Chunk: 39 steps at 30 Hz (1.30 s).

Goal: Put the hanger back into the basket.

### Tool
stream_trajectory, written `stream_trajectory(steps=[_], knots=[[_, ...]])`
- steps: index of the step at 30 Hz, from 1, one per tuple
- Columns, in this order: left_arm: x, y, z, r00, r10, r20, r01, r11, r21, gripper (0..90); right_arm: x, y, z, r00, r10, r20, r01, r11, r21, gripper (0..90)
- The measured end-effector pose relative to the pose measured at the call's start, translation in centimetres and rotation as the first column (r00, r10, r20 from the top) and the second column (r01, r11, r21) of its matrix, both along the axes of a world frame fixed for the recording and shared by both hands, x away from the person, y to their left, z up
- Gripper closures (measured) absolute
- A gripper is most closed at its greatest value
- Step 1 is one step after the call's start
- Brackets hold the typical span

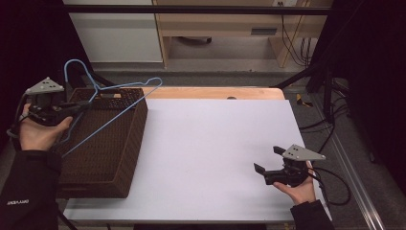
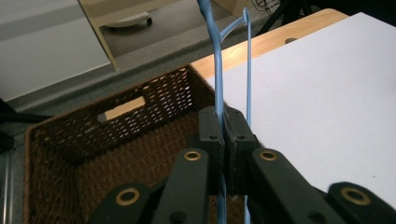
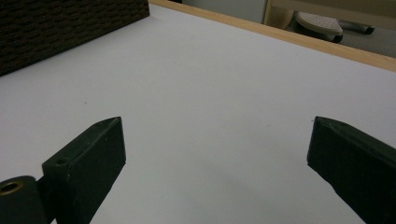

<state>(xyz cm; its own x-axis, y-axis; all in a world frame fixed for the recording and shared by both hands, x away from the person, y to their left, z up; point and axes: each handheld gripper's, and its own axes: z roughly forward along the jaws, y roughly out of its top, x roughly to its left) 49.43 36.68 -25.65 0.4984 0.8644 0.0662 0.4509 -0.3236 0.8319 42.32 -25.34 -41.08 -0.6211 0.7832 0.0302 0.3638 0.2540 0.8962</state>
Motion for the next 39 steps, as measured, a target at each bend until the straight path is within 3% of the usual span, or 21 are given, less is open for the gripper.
stream_trajectory(steps=[9,13,23,31,39], knots=[[-0.4,2.5,-0.5,0.9988,0.048,0.002,-0.048,0.9988,0.009,87.6,0.1,0.0,-0.1,1.0000,0.003,0.005,-0.003,1.0000,-0.007,5.0],[-0.5,3.8,-1.2,0.9960,0.089,-0.001,-0.089,0.9957,0.028,87.6,0.1,0.0,-0.1,1.0000,0.001,0.003,-0.001,1.0000,-0.008,5.0],[-1.0,6.7,-3.8,0.9902,0.139,-0.009,-0.139,0.9901,0.018,87.6,0.1,0.0,-0.2,1.0000,-0.004,-0.003,0.004,0.9999,-0.013,4.9],[-1.0,6.3,-5.6,0.9942,0.106,-0.018,-0.106,0.9940,0.028,87.6,0.2,0.2,-0.3,1.0000,-0.004,-0.007,0.004,0.9998,-0.019,4.9],[0.1,5.0,-7.6,0.9952,0.079,-0.058,-0.075,0.9957,0.053,87.6,0.2,0.1,-0.3,1.0000,-0.003,-0.004,0.003,0.9998,-0.019,4.9]])
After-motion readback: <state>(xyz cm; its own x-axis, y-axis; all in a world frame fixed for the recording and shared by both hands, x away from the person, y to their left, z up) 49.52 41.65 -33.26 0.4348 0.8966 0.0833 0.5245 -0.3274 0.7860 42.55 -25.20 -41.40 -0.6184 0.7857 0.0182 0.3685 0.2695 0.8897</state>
